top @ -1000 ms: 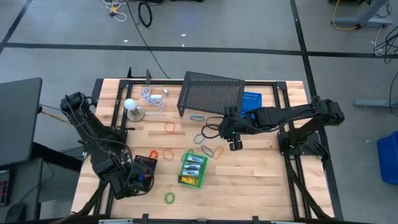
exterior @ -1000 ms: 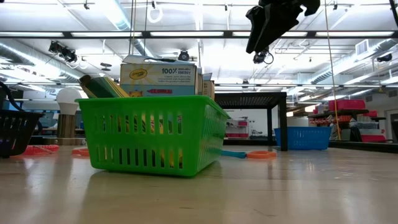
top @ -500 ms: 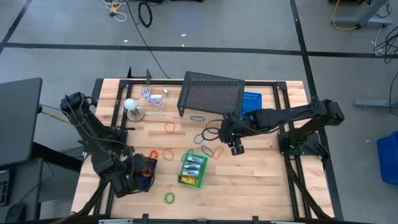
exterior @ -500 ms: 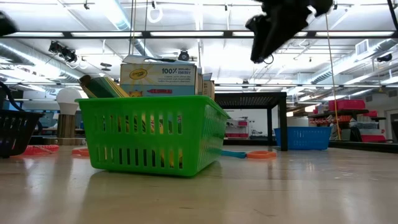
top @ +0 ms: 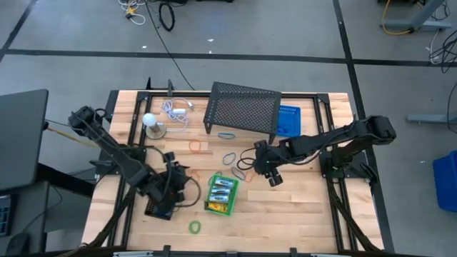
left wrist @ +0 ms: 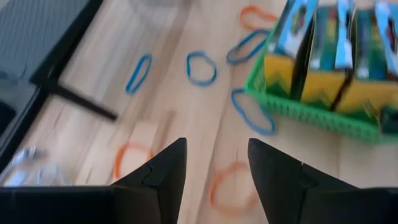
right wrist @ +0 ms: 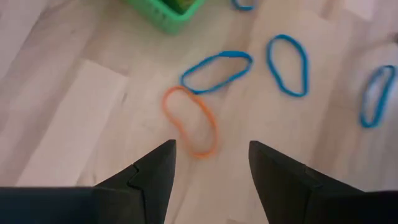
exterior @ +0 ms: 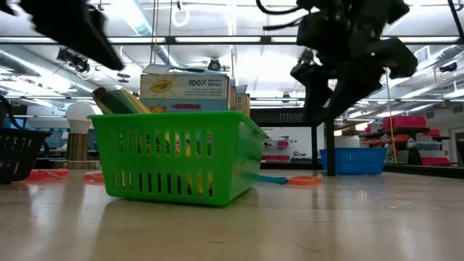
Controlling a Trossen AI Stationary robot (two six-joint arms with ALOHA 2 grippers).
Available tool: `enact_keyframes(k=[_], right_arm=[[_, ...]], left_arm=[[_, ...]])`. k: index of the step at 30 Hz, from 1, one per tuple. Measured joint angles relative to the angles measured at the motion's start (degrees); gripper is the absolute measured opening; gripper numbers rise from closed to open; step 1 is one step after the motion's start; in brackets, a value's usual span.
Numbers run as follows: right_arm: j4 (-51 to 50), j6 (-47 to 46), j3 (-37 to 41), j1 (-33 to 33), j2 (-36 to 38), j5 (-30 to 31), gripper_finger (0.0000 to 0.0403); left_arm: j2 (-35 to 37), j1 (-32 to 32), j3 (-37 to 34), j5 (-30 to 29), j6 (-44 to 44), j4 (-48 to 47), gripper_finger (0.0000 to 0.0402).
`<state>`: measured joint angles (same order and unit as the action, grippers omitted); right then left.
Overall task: Pick & Place Office Desk Supplies
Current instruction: Put the orange rubberband into the blue bin
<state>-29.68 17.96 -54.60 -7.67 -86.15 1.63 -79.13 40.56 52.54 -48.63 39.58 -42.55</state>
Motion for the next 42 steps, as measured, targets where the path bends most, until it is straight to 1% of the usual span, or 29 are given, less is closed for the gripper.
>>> enact_keyframes(k=[2, 5, 10, 12, 15, 18, 22, 25, 29, 32, 34, 40, 42], right_arm=[[1.07, 0.66, 1.51, 0.29, 0.0, -0.66, 0.0213], [2.42, 1.6, 3.09, 0.78, 0.0, -0.68, 0.0213], [3.37, 3.74, 3.51, 1.16, 0.0, -0.94, 0.0213], [3.44, 4.97, 3.51, 1.18, 0.0, -1.25, 0.0213], [3.36, 6.32, 3.51, 1.67, 0.0, -2.51, 0.0213], [2.84, 7.04, 3.51, 2.46, 0.0, -5.17, 0.0213], [3.39, 9.19, 3.51, 3.34, -0.08, -7.61, 0.0213], [3.49, 11.04, 3.51, 3.64, -0.13, -8.75, 0.0211], [3.84, 12.48, 3.5, 3.64, -2.06, -9.5, 0.0198], [3.71, 13.64, 3.47, 3.63, -4.93, -9.15, 0.0187], [3.87, 13.98, 3.49, 3.7, -6.18, -7.66, 0.0183], [4.91, 13.57, 3.49, 4.42, -6.56, -6.8, 0.0181], [5.68, 13.03, 3.49, 3.96, -6.56, -7.86, 0.0181]], left_arm=[[0.0, -2.29, -1.04, 0.7, -6.71, 6.09, 0.018], [0.0, -5.92, -3.04, 3.3, -15.03, 14.79, 0.018], [0.0, -12.16, -8.19, 9.1, -27.06, 32.79, 0.018], [0.0, -14.96, -10.99, 12.35, -31.54, 40.78, 0.018], [0.0, -19.19, -15.13, 16.78, -36.9, 51.61, 0.018], [0.0, -23.85, -18.37, 22.13, -39.86, 58.36, 0.018], [0.0, -29.58, -21.45, 27.26, -42.35, 63.48, 0.018], [0.0, -33.01, -22.75, 29.04, -43.99, 65.84, 0.018], [0.0, -36.61, -22.87, 30.86, -46.04, 66.98, 0.018], [0.0, -38.71, -22.87, 32.39, -47.65, 68.93, 0.018], [0.0, -39.94, -22.87, 33.2, -48.11, 70.0, 0.018], [0.0, -41.75, -22.87, 34.37, -49.64, 70.62, 0.018], [0.0, -41.78, -22.87, 34.37, -50.39, 70.64, 0.018]])
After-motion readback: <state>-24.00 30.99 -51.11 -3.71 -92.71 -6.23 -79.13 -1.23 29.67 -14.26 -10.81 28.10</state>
